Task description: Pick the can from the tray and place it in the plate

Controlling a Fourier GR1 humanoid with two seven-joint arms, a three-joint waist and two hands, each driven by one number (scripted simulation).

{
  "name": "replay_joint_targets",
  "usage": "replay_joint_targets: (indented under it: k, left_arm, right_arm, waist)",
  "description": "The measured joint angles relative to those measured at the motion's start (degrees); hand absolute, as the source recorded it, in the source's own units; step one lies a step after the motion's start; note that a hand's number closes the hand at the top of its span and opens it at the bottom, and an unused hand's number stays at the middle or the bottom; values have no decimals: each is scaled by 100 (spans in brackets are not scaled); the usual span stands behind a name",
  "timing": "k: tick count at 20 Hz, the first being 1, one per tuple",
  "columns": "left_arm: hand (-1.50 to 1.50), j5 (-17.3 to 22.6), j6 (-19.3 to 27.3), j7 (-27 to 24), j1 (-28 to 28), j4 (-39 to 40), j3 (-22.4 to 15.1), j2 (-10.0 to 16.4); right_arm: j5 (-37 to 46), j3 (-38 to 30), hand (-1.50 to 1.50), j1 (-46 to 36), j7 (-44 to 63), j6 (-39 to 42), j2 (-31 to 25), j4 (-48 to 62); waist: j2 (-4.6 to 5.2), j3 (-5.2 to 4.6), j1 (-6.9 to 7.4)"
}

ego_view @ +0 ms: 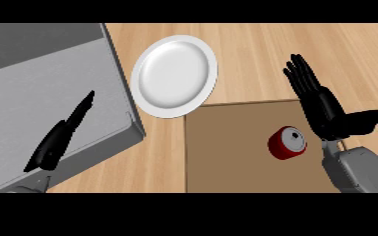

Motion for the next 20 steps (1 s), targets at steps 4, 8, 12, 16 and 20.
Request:
replay_joint_targets:
  k: [4, 8, 12, 16, 20]
  left_arm:
    - [0, 203, 407, 98, -19, -27, 688, -457]
    - [0, 193, 720, -23, 35, -85, 1027, -729]
    - [0, 260, 781, -178, 185, -127, 1313, -874]
    - [0, 247, 735, -233, 266, -201, 1488, -922]
    - [0, 254, 609, -254, 257, -203, 1652, -938]
  right_arm:
    - [-812, -302, -150, 40, 417, 359, 123, -445]
    - [-1075, -665, -150, -10, 785, 229, -152, -762]
    - [-849, -946, -150, 571, 391, -535, 50, -1455]
    - [-913, -1166, -150, 1373, 5, -813, 326, -2190]
    - [-995, -1295, -150, 2044, 85, -638, 114, -2943]
  waist:
    - [-16, -74, 70]
    - [-45, -120, 76]
    - [-69, -117, -29]
    - [-73, -102, -69]
    - [-57, -113, -63]
